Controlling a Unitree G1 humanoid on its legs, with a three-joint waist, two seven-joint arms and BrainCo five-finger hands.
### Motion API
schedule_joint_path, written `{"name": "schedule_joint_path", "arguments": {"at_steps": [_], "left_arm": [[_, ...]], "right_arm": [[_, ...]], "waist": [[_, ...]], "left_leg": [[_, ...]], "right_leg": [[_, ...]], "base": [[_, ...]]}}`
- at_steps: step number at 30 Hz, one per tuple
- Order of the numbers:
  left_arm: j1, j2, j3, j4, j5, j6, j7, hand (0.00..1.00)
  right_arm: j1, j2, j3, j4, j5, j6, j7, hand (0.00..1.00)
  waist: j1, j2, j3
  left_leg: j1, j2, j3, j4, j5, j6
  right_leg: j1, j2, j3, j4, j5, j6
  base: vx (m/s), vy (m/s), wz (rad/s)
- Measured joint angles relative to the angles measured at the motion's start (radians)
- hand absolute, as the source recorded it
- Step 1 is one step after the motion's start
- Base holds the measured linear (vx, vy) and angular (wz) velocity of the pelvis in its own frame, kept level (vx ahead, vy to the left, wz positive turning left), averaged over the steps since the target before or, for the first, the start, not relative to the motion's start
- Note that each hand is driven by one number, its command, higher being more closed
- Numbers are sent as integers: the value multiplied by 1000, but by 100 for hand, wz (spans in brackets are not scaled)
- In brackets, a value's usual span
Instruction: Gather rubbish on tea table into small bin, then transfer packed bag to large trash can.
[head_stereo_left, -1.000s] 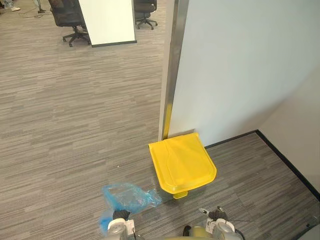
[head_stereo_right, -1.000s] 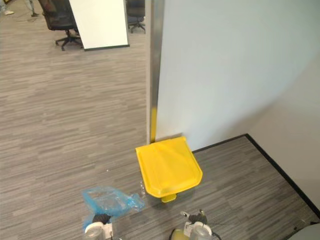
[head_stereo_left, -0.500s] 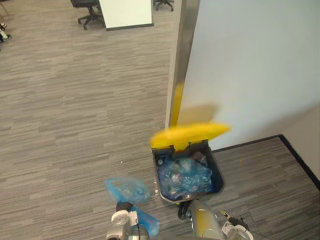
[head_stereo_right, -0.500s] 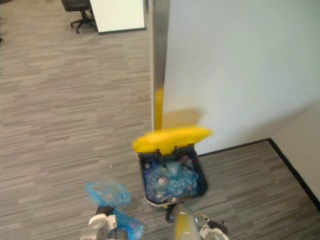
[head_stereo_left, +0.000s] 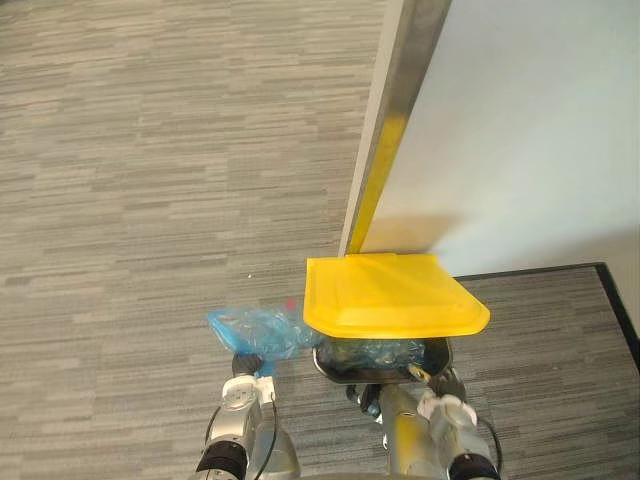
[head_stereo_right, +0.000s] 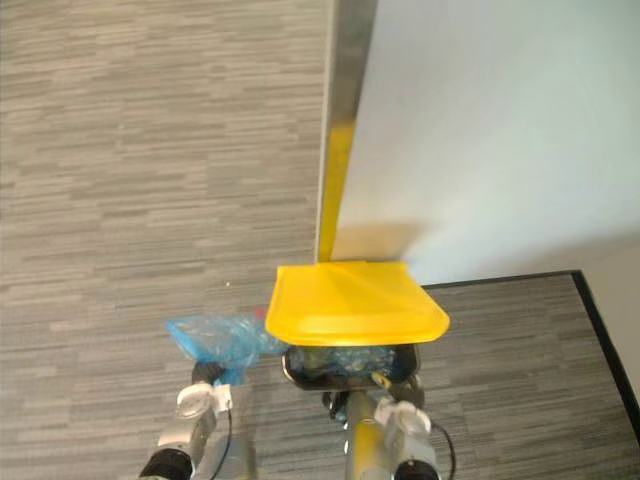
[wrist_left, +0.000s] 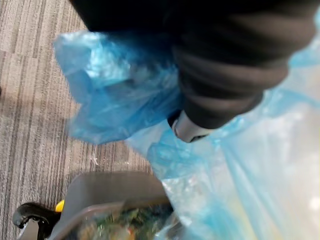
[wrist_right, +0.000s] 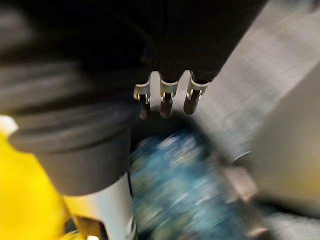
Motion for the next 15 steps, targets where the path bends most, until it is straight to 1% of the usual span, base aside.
{"name": "schedule_joint_path", "arguments": {"at_steps": [1,5,8,9,10,12,14,15], "left_arm": [[2,-1,-23,-14,-1,0,-1,100],[17,0,-80,-56,-8,0,0,100],[25,0,-103,-73,-9,-7,0,100],[24,1,-110,-73,-9,-8,0,100],[26,2,-125,-74,-9,-10,-1,100],[40,2,-135,-88,-10,-10,-1,100],[50,11,-158,-113,-21,-17,-1,100],[51,12,-161,-117,-25,-17,-1,100]], "right_arm": [[-19,-2,19,-38,0,-6,-9,0],[-59,-7,24,-114,1,-15,-21,0],[-104,-26,27,-129,9,-16,-33,0],[-110,-31,29,-129,11,-16,-36,0],[-133,-41,28,-129,12,-15,-43,0],[-167,-44,29,-129,13,-14,-51,0],[-231,-58,33,-139,15,-13,-56,0],[-242,-59,34,-140,15,-13,-56,0]], "waist": [[3,-1,0],[14,-8,-6],[24,-9,-6],[25,-9,-6],[29,-13,-8],[36,-26,-16],[48,-44,-26],[49,-46,-27]], "left_leg": [[0,8,0,-1,-1,-1],[1,12,0,-3,-2,-4],[2,22,-2,-21,-20,-36],[2,23,-3,-25,-23,-40],[2,23,-7,-40,-28,-48],[2,18,-10,-52,-31,-44],[1,17,-14,-63,-31,-45],[1,17,-15,-65,-31,-45]], "right_leg": [[-1,7,-1,-1,1,0],[0,12,-1,-3,11,-4],[0,23,-1,-14,31,-3],[0,24,-1,-17,33,-2],[0,27,3,-27,43,3],[1,28,8,-40,54,5],[4,32,16,-61,69,9],[4,34,18,-64,70,10]], "base": [[-46,-92,-1],[-68,-47,0],[-91,-7,0],[-89,-1,12],[-145,-1,13],[-123,-2,7],[-122,-20,2],[-105,-30,3]]}}
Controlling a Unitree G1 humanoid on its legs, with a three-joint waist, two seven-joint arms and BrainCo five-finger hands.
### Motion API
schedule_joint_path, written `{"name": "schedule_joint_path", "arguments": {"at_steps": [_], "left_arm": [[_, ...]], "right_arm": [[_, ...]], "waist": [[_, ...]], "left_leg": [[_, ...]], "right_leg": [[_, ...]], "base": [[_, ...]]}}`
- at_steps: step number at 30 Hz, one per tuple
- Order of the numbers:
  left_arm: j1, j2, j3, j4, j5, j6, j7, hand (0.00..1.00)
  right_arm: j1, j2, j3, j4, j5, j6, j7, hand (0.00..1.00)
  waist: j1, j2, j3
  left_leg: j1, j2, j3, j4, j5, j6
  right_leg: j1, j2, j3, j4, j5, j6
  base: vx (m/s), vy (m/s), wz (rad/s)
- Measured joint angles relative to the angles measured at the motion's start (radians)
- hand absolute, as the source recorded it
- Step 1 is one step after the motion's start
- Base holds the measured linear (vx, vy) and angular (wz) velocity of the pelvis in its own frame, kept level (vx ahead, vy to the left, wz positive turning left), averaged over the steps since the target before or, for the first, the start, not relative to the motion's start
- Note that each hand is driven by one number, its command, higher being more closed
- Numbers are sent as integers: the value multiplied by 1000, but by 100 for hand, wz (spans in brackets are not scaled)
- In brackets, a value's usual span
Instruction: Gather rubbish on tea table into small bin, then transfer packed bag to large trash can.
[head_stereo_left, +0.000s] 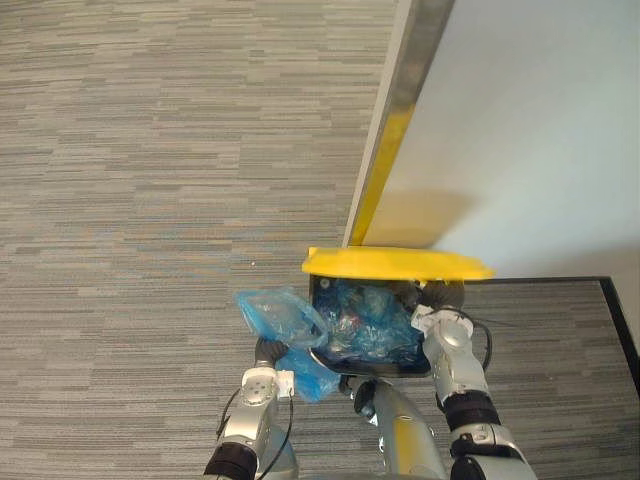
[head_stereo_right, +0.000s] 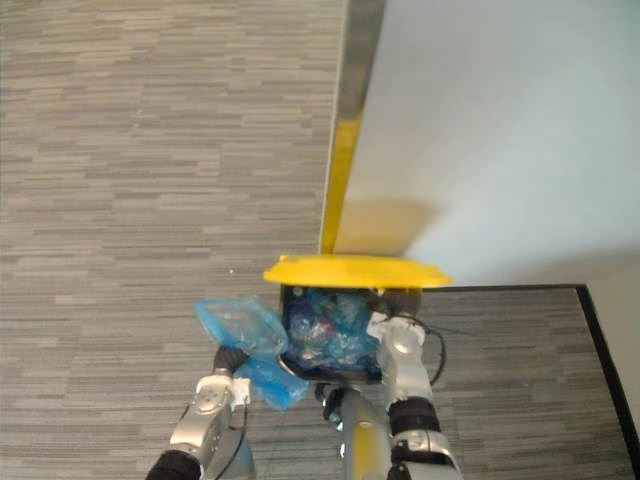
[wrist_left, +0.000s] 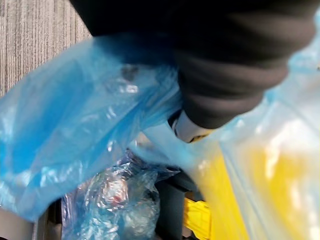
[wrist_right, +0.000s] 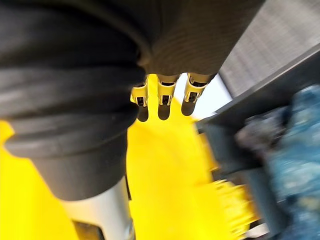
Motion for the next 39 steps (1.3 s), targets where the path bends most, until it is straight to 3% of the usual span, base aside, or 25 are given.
{"name": "schedule_joint_path", "arguments": {"at_steps": [11,12,13,14,15,17,18,19,22,23,33,39], "left_arm": [[-28,8,-139,-218,-63,-13,0,100],[-47,9,-165,-254,-78,-22,-1,100],[-57,10,-184,-283,-84,-29,-1,100],[-58,3,-196,-314,-93,-31,0,100],[-69,2,-223,-348,-99,-35,0,100],[-82,0,-258,-387,-99,-44,1,100],[-86,0,-267,-398,-99,-46,1,100],[-95,0,-280,-423,-99,-49,2,100],[-98,0,-310,-455,-100,-49,6,100],[-108,-1,-328,-461,-100,-49,8,100],[-276,-40,-412,-457,-86,-47,13,100],[-344,-62,-374,-298,-39,-40,49,100]], "right_arm": [[-173,-34,4,51,35,48,-15,0],[-200,-34,-3,61,37,58,-23,0],[-205,-36,-10,69,37,64,-31,0],[-224,-47,-19,85,37,64,-30,0],[-255,-55,-39,90,39,69,-32,0],[-270,-55,-60,96,46,75,-32,0],[-271,-55,-65,100,46,75,-33,0],[-280,-55,-76,103,47,75,-36,0],[-297,-55,-89,106,67,82,-39,0],[-311,-56,-105,106,67,83,-41,0],[-422,-59,-155,150,69,87,-42,0],[-470,-60,-159,166,67,89,-42,0]], "waist": [[5,-21,3],[11,-20,17],[-10,-55,33],[1,-59,35],[3,-59,35],[-1,-59,37],[-4,-60,39],[-2,-73,47],[3,-70,51],[3,-70,53],[-15,-64,69],[-22,-68,71]], "left_leg": [[-42,14,-35,17,8,-11],[-48,44,-41,8,12,-25],[-45,20,-56,20,22,-71],[-82,12,-68,112,11,-94],[-151,-40,-59,259,-15,-81],[-155,-91,-5,276,-61,-23],[-154,-92,1,261,-78,-13],[-156,-91,11,251,-82,-32],[-162,-91,6,257,-82,-31],[-176,-91,-6,259,-82,-32],[-193,-62,-21,248,-83,-32],[-213,-59,-22,250,-82,-32]], "right_leg": [[2,34,-6,-70,24,1],[-19,45,22,-14,27,-21],[-35,43,130,61,10,-96],[-35,46,110,42,12,-101],[-28,47,96,-23,51,-72],[-19,50,90,-75,94,-71],[-19,51,88,-79,100,-70],[-15,48,90,-93,116,-65],[1,54,93,-141,149,-47],[1,58,91,-150,157,-56],[-19,99,69,-156,151,-72],[-25,101,61,-185,152,-66]], "base": [[-82,-60,0],[-69,-86,53],[-28,-109,53],[-30,-36,46],[-50,-32,-1],[-119,19,6],[-132,43,13],[-128,35,4],[-97,6,2],[-89,-26,13],[5,-59,-2],[-27,-33,-2]]}}
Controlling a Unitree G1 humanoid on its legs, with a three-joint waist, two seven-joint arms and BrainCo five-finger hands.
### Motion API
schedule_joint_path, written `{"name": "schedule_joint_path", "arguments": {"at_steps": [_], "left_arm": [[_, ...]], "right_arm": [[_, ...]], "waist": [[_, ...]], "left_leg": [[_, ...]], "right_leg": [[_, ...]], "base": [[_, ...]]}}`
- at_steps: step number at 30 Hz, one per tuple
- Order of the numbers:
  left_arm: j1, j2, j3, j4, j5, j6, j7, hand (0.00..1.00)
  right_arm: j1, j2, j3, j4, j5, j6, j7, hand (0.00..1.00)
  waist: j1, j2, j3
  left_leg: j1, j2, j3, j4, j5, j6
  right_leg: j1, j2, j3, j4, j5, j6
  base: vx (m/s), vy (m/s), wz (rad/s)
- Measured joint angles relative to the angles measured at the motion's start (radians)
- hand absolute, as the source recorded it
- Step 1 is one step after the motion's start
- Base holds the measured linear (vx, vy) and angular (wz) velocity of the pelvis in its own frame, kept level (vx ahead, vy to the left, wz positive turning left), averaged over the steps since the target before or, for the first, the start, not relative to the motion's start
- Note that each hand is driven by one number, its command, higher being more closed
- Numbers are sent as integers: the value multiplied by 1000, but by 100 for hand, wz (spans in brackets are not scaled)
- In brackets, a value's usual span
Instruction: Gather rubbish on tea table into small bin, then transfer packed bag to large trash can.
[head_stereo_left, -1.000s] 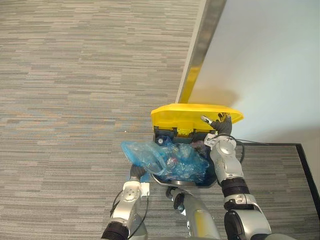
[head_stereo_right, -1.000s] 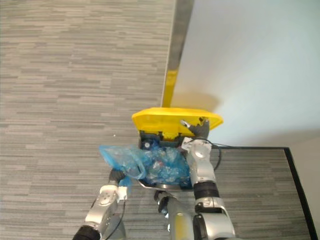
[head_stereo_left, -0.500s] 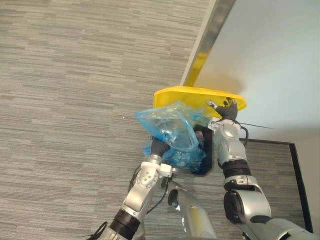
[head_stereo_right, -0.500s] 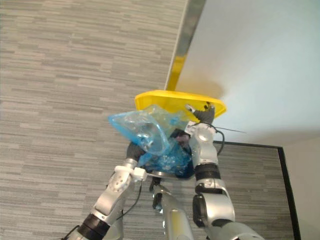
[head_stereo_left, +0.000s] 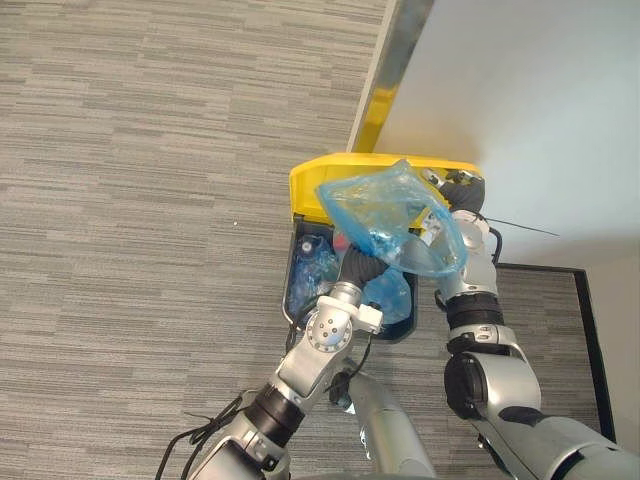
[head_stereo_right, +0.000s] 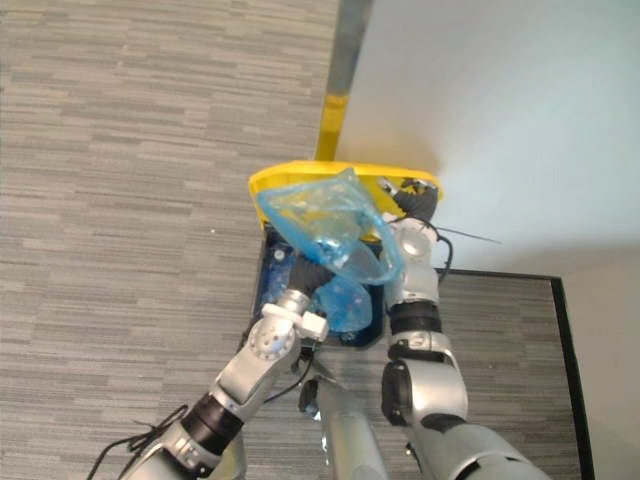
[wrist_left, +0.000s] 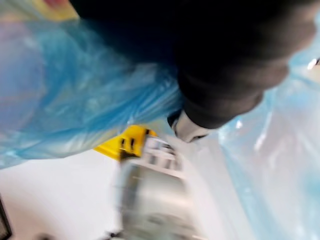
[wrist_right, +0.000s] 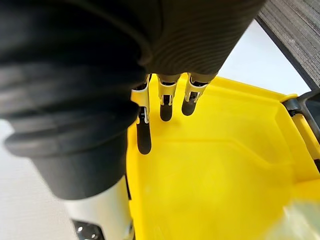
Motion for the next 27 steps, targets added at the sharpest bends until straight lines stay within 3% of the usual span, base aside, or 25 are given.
{"name": "schedule_joint_path", "arguments": {"at_steps": [2,3,4,5,7,8,9,15,17,22,27], "left_arm": [[-15,-2,15,38,0,2,3,100],[-53,-8,36,87,2,6,12,100],[-72,-13,49,122,3,13,16,100],[-91,-11,83,157,10,23,24,100],[-128,-11,118,229,20,40,35,100],[-135,-11,134,259,21,44,41,100],[-135,-11,140,266,21,44,43,0],[-197,-21,229,496,63,72,42,0],[-212,-21,295,569,130,96,40,0],[-238,-21,382,607,247,152,47,0],[-273,-27,428,624,342,178,64,0]], "right_arm": [[-20,0,3,0,0,0,1,0],[-54,-6,9,-4,0,-4,-6,0],[-61,-19,15,-9,0,-7,-9,0],[-77,-23,27,-19,0,-6,-8,0],[-89,-28,31,-36,0,-6,-7,0],[-88,-30,40,-36,0,-6,-7,0],[-88,-30,42,-36,0,-6,-7,0],[-88,-51,104,-68,0,-15,2,0],[-88,-63,149,-78,0,-23,5,0],[-92,-83,189,-83,-2,-49,7,0],[-93,-110,223,-78,-2,-52,19,0]], "waist": [[9,7,4],[-1,18,33],[-25,6,42],[-16,9,44],[-3,7,48],[-15,8,54],[-19,8,57],[-37,-1,70],[-36,-7,79],[-37,-7,104],[-44,-6,110]], "left_leg": [[-11,16,-5,-10,2,3],[-18,39,5,2,10,-14],[-29,28,0,15,19,-39],[-48,29,-16,27,22,-44],[-56,26,-14,25,20,-39],[-58,23,-10,24,18,-36],[-58,22,-8,24,18,-36],[-93,21,17,40,15,-45],[-102,20,14,44,15,-45],[-104,21,7,41,15,-45],[-100,21,11,39,15,-45]], "right_leg": [[-15,4,-14,15,-18,26],[-102,-19,60,252,-24,-99],[-94,-28,111,257,-72,-65],[-98,-9,102,218,-61,-30],[-94,3,83,159,-10,-34],[-94,5,85,147,0,-34],[-94,5,85,145,3,-34],[-84,-4,88,75,58,-10],[-84,-5,88,60,75,-9],[-84,-2,79,62,73,-12],[-84,-2,79,65,71,-15]], "base": [[-24,-76,-5],[13,-127,45],[30,-203,34],[38,-102,8],[18,-40,-44],[20,-3,-27],[10,12,-10],[-47,35,-8],[-34,5,1],[0,-10,2],[0,0,0]]}}
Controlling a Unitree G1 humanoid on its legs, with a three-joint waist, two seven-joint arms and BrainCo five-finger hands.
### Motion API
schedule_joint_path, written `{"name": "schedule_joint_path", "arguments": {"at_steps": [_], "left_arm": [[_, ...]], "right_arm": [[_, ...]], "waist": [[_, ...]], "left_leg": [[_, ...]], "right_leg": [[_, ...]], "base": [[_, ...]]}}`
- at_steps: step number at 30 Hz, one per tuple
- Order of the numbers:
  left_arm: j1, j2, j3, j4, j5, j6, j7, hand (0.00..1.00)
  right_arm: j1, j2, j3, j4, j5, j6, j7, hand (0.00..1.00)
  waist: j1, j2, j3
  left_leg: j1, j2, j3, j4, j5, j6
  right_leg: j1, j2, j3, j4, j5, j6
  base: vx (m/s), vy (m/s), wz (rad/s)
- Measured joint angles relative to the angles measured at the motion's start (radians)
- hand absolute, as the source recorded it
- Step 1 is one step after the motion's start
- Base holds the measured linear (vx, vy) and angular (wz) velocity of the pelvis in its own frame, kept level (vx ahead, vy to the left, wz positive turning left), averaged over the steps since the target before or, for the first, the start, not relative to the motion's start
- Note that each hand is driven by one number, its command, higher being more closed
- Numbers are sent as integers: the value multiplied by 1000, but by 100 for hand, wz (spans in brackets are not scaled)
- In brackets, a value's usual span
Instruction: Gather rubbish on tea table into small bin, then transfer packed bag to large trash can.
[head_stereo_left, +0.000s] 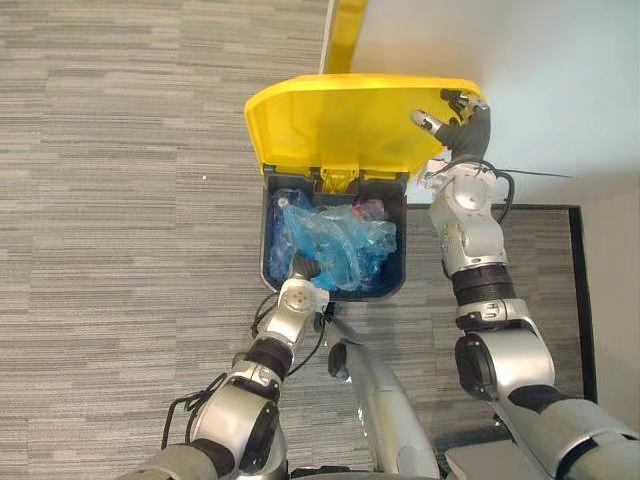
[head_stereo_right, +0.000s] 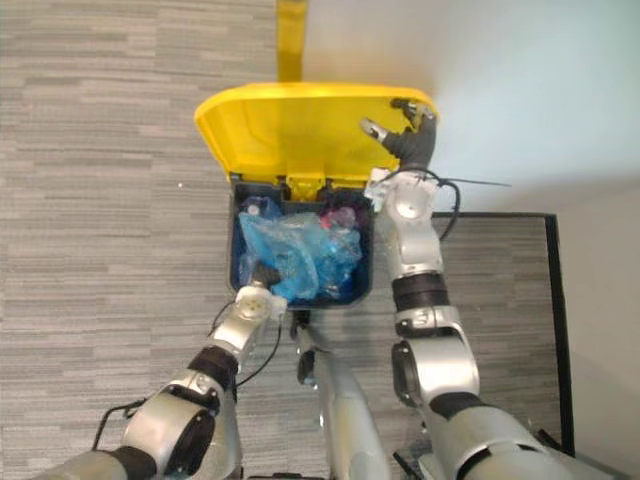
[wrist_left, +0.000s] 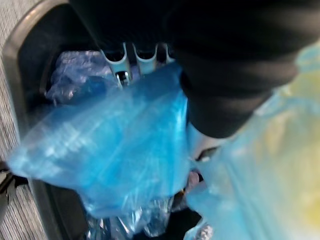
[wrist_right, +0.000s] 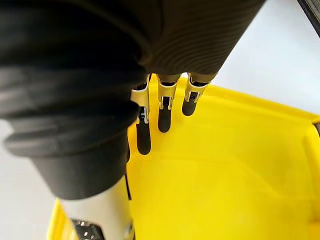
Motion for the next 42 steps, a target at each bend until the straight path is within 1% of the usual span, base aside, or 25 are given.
{"name": "schedule_joint_path", "arguments": {"at_steps": [2,7,10,17,18,20,22,23,25,26,28,29,30,31,32,33,34,35,36,37,38,39,40,41,42], "left_arm": [[-6,-2,8,0,42,17,-1,0],[-2,-1,9,-4,80,24,-1,0],[45,2,-7,-88,79,19,-1,0],[227,50,-42,-253,-12,6,-4,0],[305,64,-42,-283,-36,-13,-13,0],[352,69,-36,-293,-52,-21,-26,0],[469,69,24,-305,-89,-32,-50,0],[491,68,41,-304,-93,-32,-52,0],[580,67,152,-252,-130,-35,-75,0],[590,67,174,-231,-137,-34,-76,0],[636,67,288,-128,-161,-30,-77,0],[656,65,358,-64,-180,-23,-78,0],[669,65,384,-51,-189,-22,-78,0],[686,66,437,-21,-202,-21,-75,0],[692,64,466,1,-209,-14,-76,0],[703,64,466,6,-209,-12,-77,0],[708,64,466,11,-208,-12,-77,0],[709,78,468,17,-206,-12,-87,0],[705,81,469,22,-206,-11,-91,0],[694,74,469,44,-205,-10,-95,0],[689,54,482,55,-205,-12,-97,0],[685,44,496,57,-205,-12,-97,0],[658,47,512,65,-205,-13,-95,0],[650,43,505,75,-205,-15,-96,0],[649,34,505,84,-206,-13,-98,0]], "right_arm": [[0,2,14,2,-1,0,16,0],[5,13,39,21,-8,10,34,0],[67,34,40,24,-44,18,62,0],[230,61,38,-1,-119,21,121,0],[309,82,29,-1,-133,28,132,0],[359,93,27,-1,-157,29,135,0],[467,125,22,-2,-180,39,149,0],[487,132,23,-3,-190,40,152,0],[593,162,24,-17,-206,41,166,0],[617,168,27,-24,-212,41,171,0],[714,185,47,-58,-237,41,190,0],[787,193,47,-80,-239,40,204,0],[811,199,48,-80,-240,41,211,0],[871,209,50,-78,-239,39,220,0],[945,211,46,-69,-239,39,229,0],[988,218,35,-54,-240,36,232,0],[1008,224,27,-38,-241,34,234,0],[1051,246,-6,34,-257,26,235,0],[1052,249,-22,64,-269,23,235,0],[1066,250,-66,141,-277,22,233,0],[1067,240,-107,205,-284,21,222,0],[1066,236,-126,223,-286,22,218,0],[1069,246,-164,310,-294,26,206,0],[1057,241,-187,319,-274,28,211,0],[1056,231,-200,325,-277,30,206,0]], "waist": [[1,0,0],[8,0,0],[11,1,-1],[42,4,-15],[47,7,-35],[53,8,-52],[59,22,-86],[60,23,-90],[62,26,-101],[63,25,-106],[62,19,-126],[61,22,-127],[61,24,-133],[56,31,-146],[44,34,-165],[37,34,-186],[34,31,-204],[27,-3,-230],[25,-14,-235],[13,7,-251],[29,35,-275],[33,41,-278],[15,-11,-284],[13,8,-280],[12,22,-288]], "left_leg": [[3,-4,4,0,0,0],[34,-9,16,-1,1,-1],[79,-11,15,-12,2,1],[143,-29,4,-56,18,12],[171,-32,-4,-74,26,15],[187,-39,-6,-86,30,21],[226,-51,-5,-93,32,25],[235,-55,-3,-93,32,25],[278,-82,9,-82,31,27],[282,-85,21,-78,30,28],[292,-109,57,-69,34,40],[324,-109,73,-111,60,60],[338,-99,92,-141,81,61],[367,-96,115,-212,134,51],[405,-91,109,-298,186,41],[422,-83,108,-342,210,37],[420,-80,107,-356,217,33],[416,-82,106,-359,221,24],[413,-82,99,-356,220,24],[395,-67,91,-367,223,28],[384,-38,99,-407,247,73],[385,-29,122,-419,259,55],[402,-84,145,-442,297,-11],[410,-74,138,-451,301,-10],[417,-62,146,-469,307,-3]], "right_leg": [[0,-2,3,2,1,-1],[22,-5,10,9,1,-2],[67,-7,9,8,-4,-7],[116,-22,3,11,-17,-12],[141,-29,-7,15,-28,-11],[150,-36,-8,20,-34,-10],[183,-47,-6,27,-41,-6],[190,-52,-4,32,-43,-3],[216,-71,17,57,-48,5],[217,-75,24,61,-45,10],[222,-94,51,46,-19,60],[251,-111,33,10,-50,122],[245,-119,24,42,-56,115],[207,-144,17,220,-85,46],[203,-171,21,418,-142,7],[212,-183,35,504,-176,13],[223,-188,52,538,-191,19],[285,-206,103,548,-250,66],[292,-200,95,530,-266,65],[330,-157,76,414,-267,72],[389,-122,87,260,-294,52],[385,-128,78,293,-312,35],[422,-195,83,316,-430,31],[427,-179,84,311,-413,36],[448,-154,86,250,-378,26]], "base": [[0,0,0],[1,8,-5],[-11,5,4],[-3,-11,9],[17,-11,20],[8,1,14],[-4,32,4],[-27,61,-1],[-89,103,-12],[-113,99,-27],[-173,121,-35],[-186,119,-38],[-200,62,-35],[-130,-2,-14],[-135,-19,2],[-42,-36,14],[18,-127,1],[10,-158,-6],[-47,-189,-9],[-48,-121,-35],[-47,-135,-49],[-46,-214,-47],[-58,-221,-22],[-73,-182,-17],[-53,-32,-40]]}}
